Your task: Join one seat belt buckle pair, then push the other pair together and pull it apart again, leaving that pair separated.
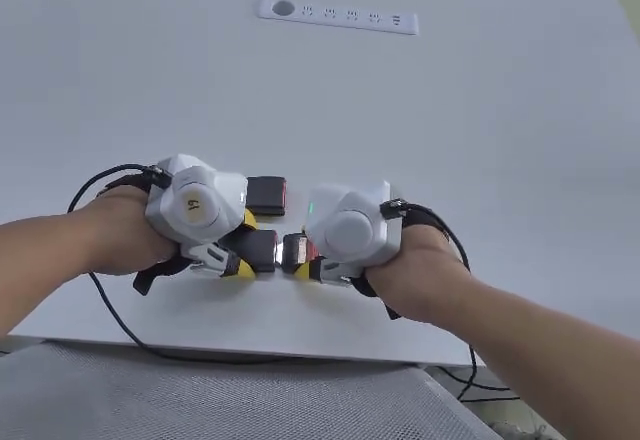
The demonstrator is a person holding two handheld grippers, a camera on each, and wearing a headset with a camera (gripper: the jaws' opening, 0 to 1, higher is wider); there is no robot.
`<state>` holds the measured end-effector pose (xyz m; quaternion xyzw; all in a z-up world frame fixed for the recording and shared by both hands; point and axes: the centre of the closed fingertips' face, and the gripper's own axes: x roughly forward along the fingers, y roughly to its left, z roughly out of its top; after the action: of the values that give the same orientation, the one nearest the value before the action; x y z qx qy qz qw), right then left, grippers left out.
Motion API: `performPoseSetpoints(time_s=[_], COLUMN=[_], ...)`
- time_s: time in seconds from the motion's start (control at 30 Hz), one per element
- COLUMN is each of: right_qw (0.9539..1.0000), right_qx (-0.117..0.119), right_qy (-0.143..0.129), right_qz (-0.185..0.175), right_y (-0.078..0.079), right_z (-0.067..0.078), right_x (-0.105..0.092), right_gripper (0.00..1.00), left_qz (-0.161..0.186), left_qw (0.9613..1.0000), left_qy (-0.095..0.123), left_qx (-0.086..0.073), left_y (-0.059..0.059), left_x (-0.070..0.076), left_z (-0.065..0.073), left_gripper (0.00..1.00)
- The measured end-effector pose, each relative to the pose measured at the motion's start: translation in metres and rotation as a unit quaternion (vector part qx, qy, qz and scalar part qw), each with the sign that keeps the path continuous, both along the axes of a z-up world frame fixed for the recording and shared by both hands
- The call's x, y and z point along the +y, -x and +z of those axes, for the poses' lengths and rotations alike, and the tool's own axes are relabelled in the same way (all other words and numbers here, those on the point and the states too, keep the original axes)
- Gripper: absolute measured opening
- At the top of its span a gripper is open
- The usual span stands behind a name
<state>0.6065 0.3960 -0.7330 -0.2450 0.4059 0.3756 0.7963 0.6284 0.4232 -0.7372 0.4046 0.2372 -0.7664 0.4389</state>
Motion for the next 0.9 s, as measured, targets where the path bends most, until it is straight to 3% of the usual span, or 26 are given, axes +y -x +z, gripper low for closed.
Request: performPoseSetpoints(time_s=[0.33,0.67,0.9], right_qw=[1.0,0.9999,0.9999], right_qx=[-0.001,0.004,0.003], right_qy=[0.002,-0.001,0.003], right_qz=[0.0,0.012,0.01], right_y=[-0.0008,0.0024,0.0017], right_z=[0.0009,0.0007,0.0006], right_x=[-0.0018,-0.0074,-0.007], right_gripper=[0.27,0.27,0.26], left_qz=[0.005,0.011,0.006], left_qw=[1.0,0.9997,0.9999], left_qy=[0.001,0.01,0.005], left_qx=[0.001,0.018,0.014], left_y=[-0.0013,-0.0033,-0.0009], left_x=[0.0014,0.0058,0.006], left_z=[-0.0011,-0.0006,-0.0004], left_gripper=[0.34,0.34,0.33])
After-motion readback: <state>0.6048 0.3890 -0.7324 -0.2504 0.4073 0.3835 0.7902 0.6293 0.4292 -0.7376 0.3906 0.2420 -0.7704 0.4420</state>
